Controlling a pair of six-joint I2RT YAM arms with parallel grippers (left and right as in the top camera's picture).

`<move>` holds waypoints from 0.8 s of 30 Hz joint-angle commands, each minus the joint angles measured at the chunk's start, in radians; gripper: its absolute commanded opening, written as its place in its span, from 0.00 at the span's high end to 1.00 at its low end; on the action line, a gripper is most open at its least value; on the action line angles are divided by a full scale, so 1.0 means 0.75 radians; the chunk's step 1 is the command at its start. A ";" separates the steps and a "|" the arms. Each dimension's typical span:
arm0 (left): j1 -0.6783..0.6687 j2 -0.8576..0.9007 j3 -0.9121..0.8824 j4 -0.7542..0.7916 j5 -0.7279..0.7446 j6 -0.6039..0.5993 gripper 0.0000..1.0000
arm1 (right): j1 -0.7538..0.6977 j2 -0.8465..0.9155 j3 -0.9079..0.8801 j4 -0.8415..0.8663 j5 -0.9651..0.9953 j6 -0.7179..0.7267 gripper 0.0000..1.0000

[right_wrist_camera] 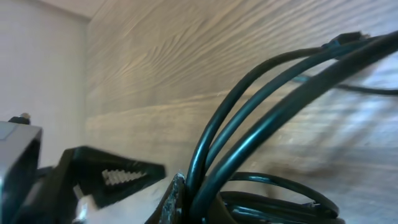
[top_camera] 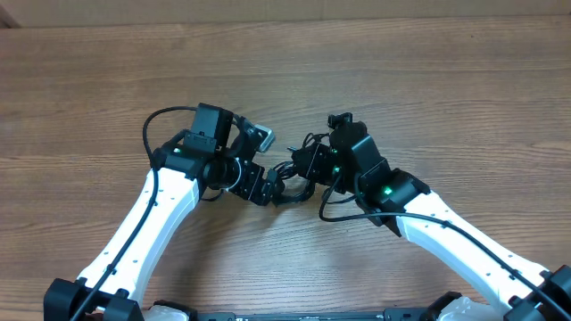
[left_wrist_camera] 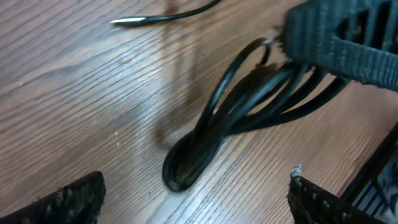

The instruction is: Untangle cables

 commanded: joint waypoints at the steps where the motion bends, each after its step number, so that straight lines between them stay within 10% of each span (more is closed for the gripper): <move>1: -0.045 0.031 0.005 -0.004 0.033 0.178 0.08 | -0.056 -0.022 0.004 0.020 -0.265 0.022 0.96; 7: -0.108 0.103 0.005 0.036 0.033 0.188 0.28 | -0.179 -0.022 0.004 0.024 -0.571 0.064 0.96; 12: -0.113 0.147 0.005 0.058 0.033 0.152 0.92 | -0.226 -0.022 0.004 0.019 -0.631 0.030 0.96; 19: -0.085 0.140 0.007 0.086 0.033 -0.069 0.96 | -0.227 -0.022 0.004 -0.045 -0.436 -0.089 0.80; 24: -0.026 0.141 0.007 0.140 0.028 -0.260 0.96 | -0.227 -0.022 0.004 -0.163 -0.409 -0.089 0.45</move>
